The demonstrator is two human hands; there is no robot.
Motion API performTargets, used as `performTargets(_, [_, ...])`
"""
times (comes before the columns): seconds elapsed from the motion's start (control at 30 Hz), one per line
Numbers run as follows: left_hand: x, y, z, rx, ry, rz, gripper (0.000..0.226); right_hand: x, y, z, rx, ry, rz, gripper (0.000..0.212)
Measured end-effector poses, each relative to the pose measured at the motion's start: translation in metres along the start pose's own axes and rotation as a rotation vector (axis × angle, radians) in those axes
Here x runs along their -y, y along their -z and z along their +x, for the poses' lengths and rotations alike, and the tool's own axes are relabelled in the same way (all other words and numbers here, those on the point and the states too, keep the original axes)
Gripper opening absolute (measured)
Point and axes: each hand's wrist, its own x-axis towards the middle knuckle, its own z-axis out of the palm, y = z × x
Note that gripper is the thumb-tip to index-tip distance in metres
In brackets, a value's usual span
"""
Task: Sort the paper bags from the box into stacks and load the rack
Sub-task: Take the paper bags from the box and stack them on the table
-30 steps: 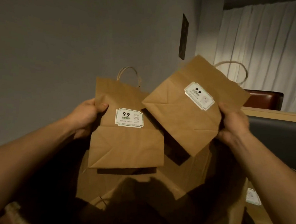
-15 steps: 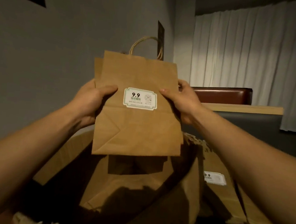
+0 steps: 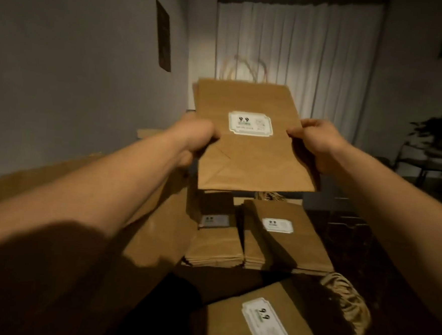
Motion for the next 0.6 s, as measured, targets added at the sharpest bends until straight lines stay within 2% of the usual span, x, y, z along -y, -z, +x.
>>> performTargets(0.07, [0.024, -0.040, 0.007, 0.035, 0.049, 0.030, 0.026, -0.029, 0.022, 0.005, -0.036, -0.077, -0.107, 0.014])
performTargets(0.23, [0.107, -0.105, 0.023, 0.139, 0.232, 0.198, 0.018, -0.103, 0.046, 0.019, -0.049, -0.249, -0.298, 0.010])
performTargets(0.4, [0.176, -0.142, 0.040, 0.206, 0.342, 0.237, 0.027, -0.163, 0.041, 0.030, -0.034, -0.266, -0.441, 0.018])
performTargets(0.5, [0.192, -0.161, 0.045, 0.278, 0.456, 0.224, 0.029, -0.196, 0.036, 0.033, 0.029, -0.312, -0.548, 0.014])
performTargets(0.6, [0.202, -0.176, 0.048, 0.309, 0.576, 0.178, 0.020, -0.221, 0.028, 0.033, 0.152, -0.401, -0.569, 0.023])
